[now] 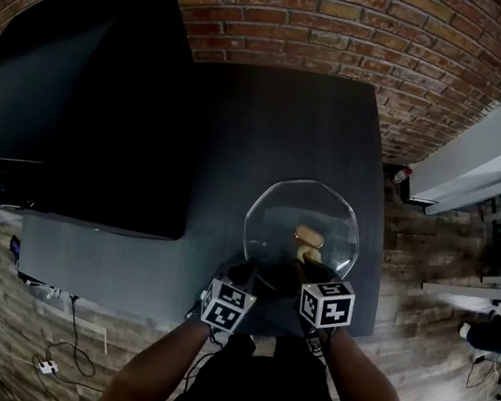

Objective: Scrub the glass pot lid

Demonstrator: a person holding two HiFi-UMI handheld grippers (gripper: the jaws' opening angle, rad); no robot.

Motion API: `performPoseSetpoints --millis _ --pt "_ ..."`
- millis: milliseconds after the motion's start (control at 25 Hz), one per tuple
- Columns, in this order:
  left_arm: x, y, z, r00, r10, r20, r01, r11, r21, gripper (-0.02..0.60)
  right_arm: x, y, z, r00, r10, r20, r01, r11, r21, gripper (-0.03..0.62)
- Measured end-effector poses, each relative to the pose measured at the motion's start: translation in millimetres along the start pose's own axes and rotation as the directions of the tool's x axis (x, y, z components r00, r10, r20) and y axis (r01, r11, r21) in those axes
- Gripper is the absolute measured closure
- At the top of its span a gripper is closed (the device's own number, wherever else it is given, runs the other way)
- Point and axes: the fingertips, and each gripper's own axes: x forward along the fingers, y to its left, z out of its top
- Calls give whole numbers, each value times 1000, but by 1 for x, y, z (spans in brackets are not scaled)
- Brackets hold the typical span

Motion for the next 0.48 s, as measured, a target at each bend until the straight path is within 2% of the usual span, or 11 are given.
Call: performPoseSetpoints --millis 480 --pt "2 -1 1 1000 -20 -4 20 1000 -4 549 36 44 16 995 91 -38 -94 991 -92 551"
